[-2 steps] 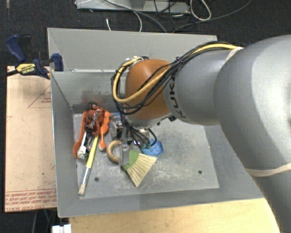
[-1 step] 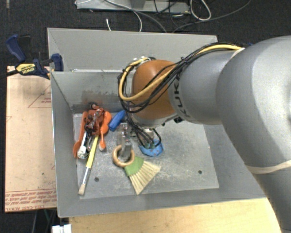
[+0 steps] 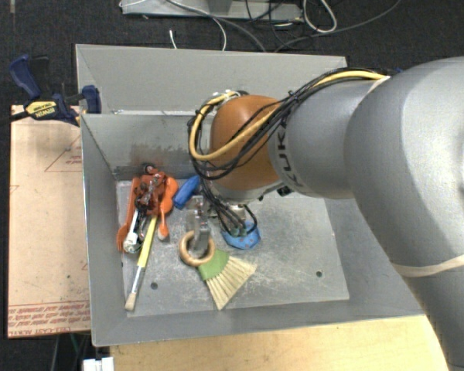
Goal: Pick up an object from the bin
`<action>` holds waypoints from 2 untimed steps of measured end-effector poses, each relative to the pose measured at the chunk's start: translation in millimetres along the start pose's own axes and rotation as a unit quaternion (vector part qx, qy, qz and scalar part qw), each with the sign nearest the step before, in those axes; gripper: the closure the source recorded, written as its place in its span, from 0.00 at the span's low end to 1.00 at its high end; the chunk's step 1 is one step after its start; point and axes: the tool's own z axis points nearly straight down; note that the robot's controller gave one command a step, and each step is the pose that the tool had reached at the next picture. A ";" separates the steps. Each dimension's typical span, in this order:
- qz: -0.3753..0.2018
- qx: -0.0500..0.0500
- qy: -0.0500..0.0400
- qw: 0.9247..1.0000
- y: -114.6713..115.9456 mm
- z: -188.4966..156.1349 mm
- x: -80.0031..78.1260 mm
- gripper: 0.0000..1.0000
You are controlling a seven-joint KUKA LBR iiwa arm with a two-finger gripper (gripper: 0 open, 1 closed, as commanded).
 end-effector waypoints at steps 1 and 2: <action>0.000 0.000 0.001 1.000 0.0 -13.7 0.6 1.00; 0.000 -0.001 0.000 1.000 0.3 -25.0 -0.4 1.00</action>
Offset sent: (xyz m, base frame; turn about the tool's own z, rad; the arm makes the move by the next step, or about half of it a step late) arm -0.0012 -0.0001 0.0192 0.0003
